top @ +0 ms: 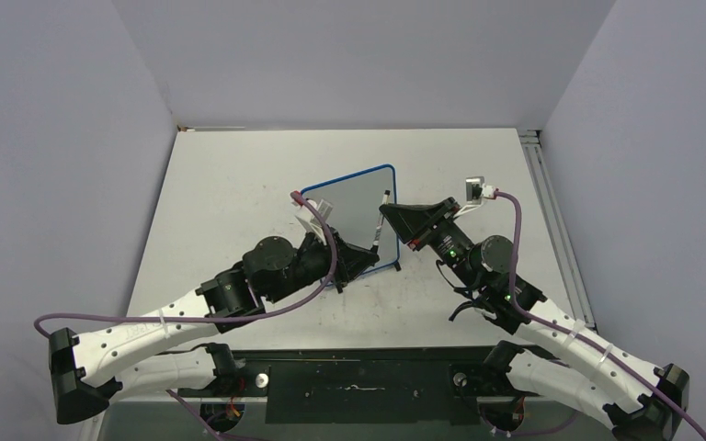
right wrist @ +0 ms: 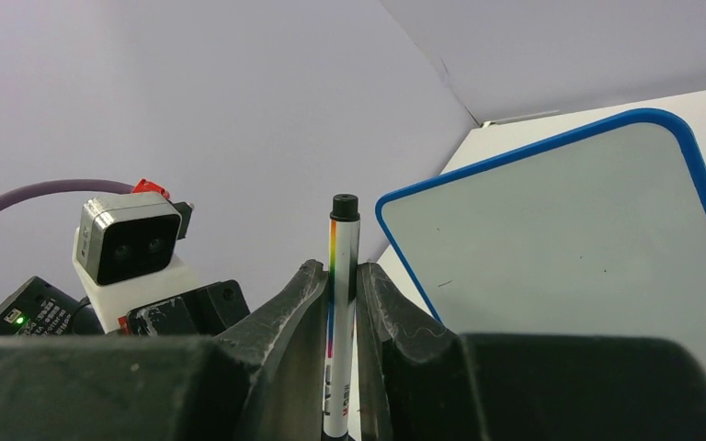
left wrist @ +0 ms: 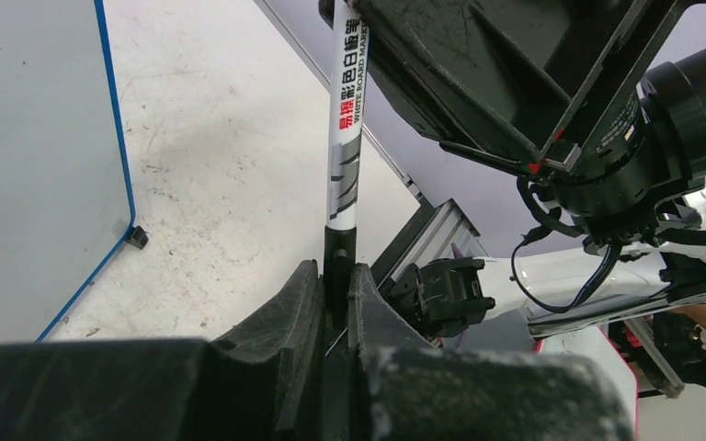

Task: Write a sentence on the whiteboard
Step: Open the whiteboard marker at the center of the board.

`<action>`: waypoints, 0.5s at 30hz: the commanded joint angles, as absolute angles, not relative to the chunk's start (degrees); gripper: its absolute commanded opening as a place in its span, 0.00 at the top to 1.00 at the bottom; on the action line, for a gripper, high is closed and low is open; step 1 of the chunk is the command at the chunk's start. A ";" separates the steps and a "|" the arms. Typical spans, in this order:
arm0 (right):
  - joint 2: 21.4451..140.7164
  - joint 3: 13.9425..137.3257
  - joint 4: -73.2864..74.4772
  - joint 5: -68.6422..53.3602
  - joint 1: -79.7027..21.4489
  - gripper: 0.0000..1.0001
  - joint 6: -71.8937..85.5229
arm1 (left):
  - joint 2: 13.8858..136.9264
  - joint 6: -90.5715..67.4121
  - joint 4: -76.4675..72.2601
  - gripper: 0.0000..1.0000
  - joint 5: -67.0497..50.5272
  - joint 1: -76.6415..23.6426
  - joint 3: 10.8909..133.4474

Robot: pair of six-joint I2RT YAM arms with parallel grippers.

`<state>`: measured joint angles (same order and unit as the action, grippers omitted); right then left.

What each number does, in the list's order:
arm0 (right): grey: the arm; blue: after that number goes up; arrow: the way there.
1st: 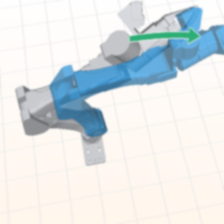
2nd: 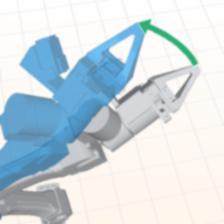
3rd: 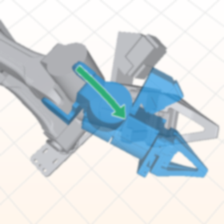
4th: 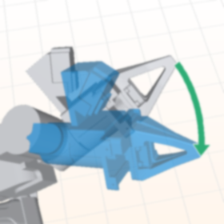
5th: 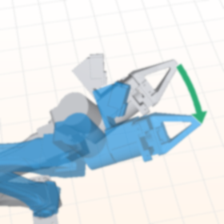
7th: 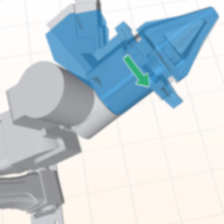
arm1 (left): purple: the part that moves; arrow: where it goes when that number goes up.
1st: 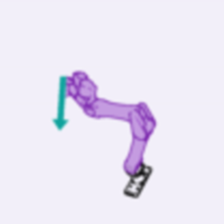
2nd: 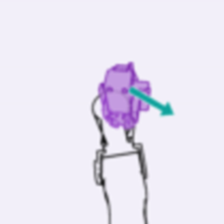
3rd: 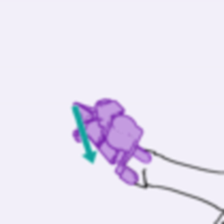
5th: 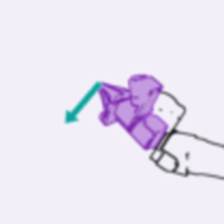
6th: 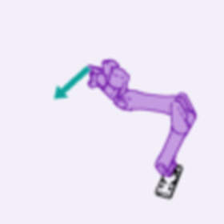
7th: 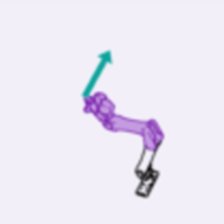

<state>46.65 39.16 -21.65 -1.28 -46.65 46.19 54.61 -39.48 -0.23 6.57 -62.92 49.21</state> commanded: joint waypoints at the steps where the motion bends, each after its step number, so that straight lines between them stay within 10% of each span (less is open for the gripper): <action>1: 45.90 40.03 -22.47 -0.18 -47.22 0.95 46.33 | 54.55 -38.07 -3.04 1.00 6.28 -62.83 49.04; 4: 45.50 40.42 -20.01 -0.18 -47.21 0.92 45.68 | 54.13 -36.34 -2.57 1.00 5.35 -62.48 48.87; 11: 43.29 47.09 -3.03 5.70 -47.03 0.35 40.57 | 51.53 -27.71 8.06 1.00 -4.56 -56.16 49.65; 15: 43.04 50.53 8.00 6.02 -46.96 0.20 38.00 | 51.13 -21.62 15.06 1.00 -12.41 -53.22 50.81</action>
<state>44.45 45.25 -3.55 3.88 -46.92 42.11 52.36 -29.65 7.66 -2.85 -55.22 48.66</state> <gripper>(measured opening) 0.757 0.084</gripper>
